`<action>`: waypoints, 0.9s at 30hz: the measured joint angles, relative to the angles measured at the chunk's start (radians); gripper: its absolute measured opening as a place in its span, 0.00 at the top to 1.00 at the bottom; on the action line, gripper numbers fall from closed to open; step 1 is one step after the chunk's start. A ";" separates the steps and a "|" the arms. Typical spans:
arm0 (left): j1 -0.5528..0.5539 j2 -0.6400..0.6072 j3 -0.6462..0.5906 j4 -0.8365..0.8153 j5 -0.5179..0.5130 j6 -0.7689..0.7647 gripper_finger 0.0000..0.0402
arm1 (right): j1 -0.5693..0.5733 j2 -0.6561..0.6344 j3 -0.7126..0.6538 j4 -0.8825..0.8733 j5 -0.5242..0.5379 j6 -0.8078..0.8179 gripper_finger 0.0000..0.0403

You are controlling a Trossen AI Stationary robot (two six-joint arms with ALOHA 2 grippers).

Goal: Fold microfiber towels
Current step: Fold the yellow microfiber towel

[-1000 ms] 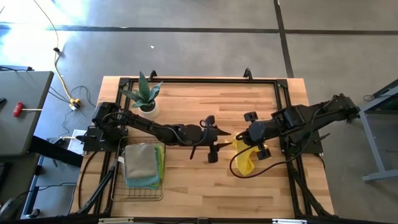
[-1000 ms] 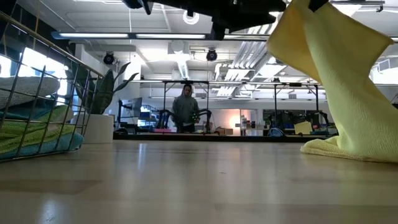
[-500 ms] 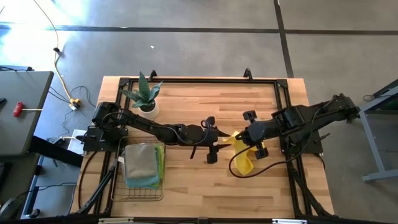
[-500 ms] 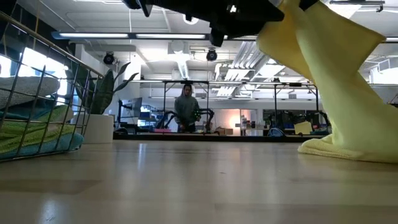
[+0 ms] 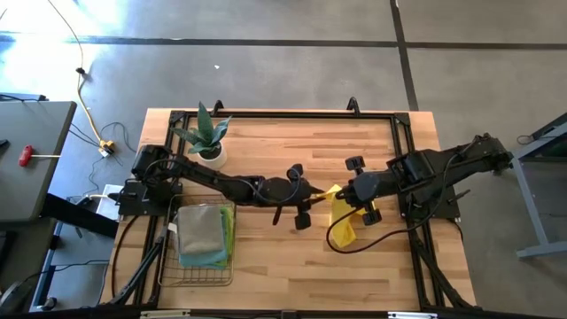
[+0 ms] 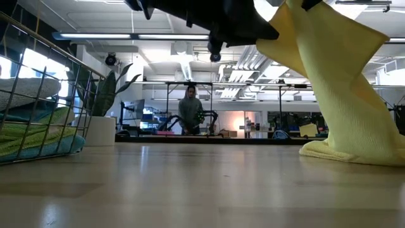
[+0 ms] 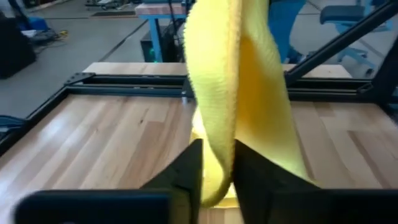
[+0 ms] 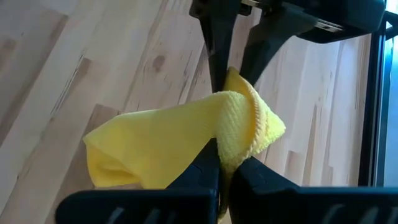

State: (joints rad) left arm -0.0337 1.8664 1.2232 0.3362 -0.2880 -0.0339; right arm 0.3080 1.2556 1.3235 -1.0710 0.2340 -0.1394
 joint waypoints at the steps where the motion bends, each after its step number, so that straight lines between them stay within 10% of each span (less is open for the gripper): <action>1: 0.002 0.000 0.000 0.002 0.016 -0.003 0.86 | 0.000 0.000 0.000 0.000 0.000 0.000 1.00; 10: 0.008 0.000 0.000 0.004 0.075 -0.008 0.99 | 0.000 0.000 0.000 -0.010 -0.003 0.060 0.97; 19: 0.003 0.000 0.000 0.004 0.076 -0.016 1.00 | 0.000 -0.001 -0.013 -0.082 -0.025 0.282 0.74; 27: 0.002 0.000 0.000 -0.007 0.076 -0.016 1.00 | 0.047 0.000 -0.276 0.030 -0.029 0.554 0.70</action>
State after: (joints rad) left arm -0.0315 1.8664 1.2236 0.3287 -0.2119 -0.0498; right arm 0.3552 1.2552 1.0480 -1.0406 0.2050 0.4150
